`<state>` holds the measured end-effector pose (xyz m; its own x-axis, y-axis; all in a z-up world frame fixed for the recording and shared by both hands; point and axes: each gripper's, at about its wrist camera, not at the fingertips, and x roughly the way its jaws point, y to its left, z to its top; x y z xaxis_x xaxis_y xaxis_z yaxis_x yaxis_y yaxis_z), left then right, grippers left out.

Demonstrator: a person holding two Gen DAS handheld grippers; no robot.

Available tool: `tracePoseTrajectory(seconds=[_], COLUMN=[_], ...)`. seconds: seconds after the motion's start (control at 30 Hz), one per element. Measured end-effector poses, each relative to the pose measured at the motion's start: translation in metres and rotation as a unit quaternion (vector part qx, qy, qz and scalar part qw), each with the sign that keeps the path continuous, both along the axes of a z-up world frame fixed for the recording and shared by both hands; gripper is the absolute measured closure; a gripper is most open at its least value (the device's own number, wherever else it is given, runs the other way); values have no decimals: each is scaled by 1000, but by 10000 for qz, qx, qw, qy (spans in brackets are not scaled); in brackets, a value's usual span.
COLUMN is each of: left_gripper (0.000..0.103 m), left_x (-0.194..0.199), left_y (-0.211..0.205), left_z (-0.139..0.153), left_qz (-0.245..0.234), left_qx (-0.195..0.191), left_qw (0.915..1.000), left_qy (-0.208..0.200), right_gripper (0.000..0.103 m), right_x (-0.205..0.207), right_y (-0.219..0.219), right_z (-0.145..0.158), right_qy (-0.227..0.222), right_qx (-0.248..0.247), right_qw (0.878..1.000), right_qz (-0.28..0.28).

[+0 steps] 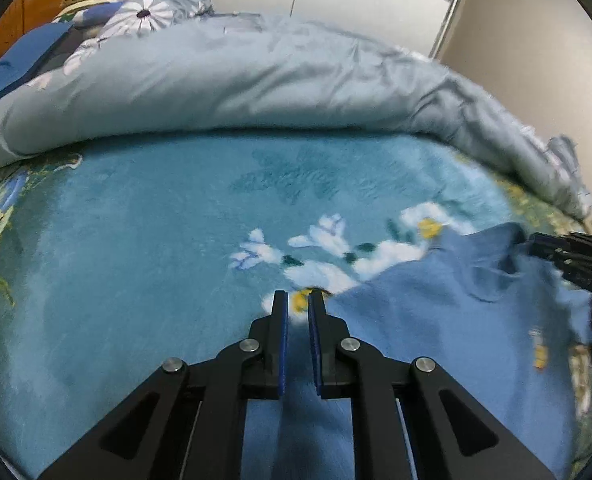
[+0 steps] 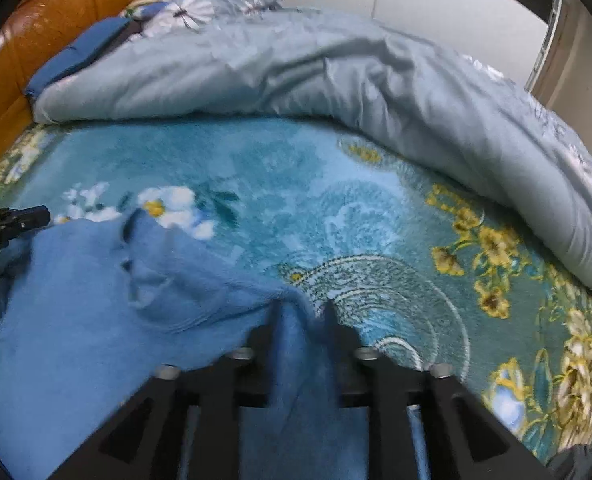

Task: Fold clothes
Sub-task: 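Release the hem with the left gripper, leaving the sweater spread flat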

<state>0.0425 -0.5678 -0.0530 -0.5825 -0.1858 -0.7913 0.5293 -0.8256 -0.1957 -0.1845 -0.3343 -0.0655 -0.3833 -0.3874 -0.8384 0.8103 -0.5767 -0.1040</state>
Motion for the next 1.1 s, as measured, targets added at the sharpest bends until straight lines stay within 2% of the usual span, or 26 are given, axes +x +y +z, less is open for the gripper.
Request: tracePoseTrajectory(seconds=[0.03, 0.13, 0.17, 0.2, 0.33, 0.43, 0.57, 0.67, 0.77, 0.87, 1.03, 1.07, 1.1], left_gripper=[93, 85, 75, 68, 59, 59, 59, 59, 54, 54, 54, 59, 74], left_x=[10, 51, 67, 83, 151, 194, 231, 246, 260, 270, 279, 280, 281], left_y=[4, 24, 32, 39, 67, 81, 83, 92, 98, 100, 109, 110, 110], left_z=[9, 32, 39, 42, 36, 23, -4, -15, -19, -21, -21, -21, -22], left_qz=[4, 39, 50, 83, 311, 518, 860, 1133, 1344, 1586, 1620, 1639, 1671], left_qx=[-32, -171, -216, -270, -523, -658, -330, -383, -217, 33, 310, 367, 424], left_qw=[10000, 9996, 9994, 9992, 9981, 9961, 9941, 9889, 9877, 9857, 9862, 9858, 9850], left_qy=[70, 237, 283, 281, 56, -266, -579, -877, -767, -567, -154, -68, 20], right_gripper=[54, 53, 53, 52, 51, 51, 51, 51, 51, 51, 51, 51, 51], right_x=[4, 21, 28, 38, 83, 117, 155, 178, 196, 208, 222, 223, 224], right_y=[6, 32, 44, 56, 96, 123, 148, 157, 158, 158, 156, 156, 156], right_z=[7, 24, 28, 31, 33, 28, 23, 23, 24, 25, 36, 39, 40], right_qy=[115, 297, 278, 245, 199, 203, -15, -8, 12, -29, 78, 94, 99], right_qx=[-44, -210, -302, -392, -456, -472, -602, -624, -619, -630, -675, -690, -697], right_qw=[9999, 9993, 9991, 9988, 9985, 9985, 9979, 9979, 9981, 9980, 9976, 9975, 9975], right_qz=[11, -88, -125, -165, -208, -207, -224, -151, -73, -7, 86, 87, 81])
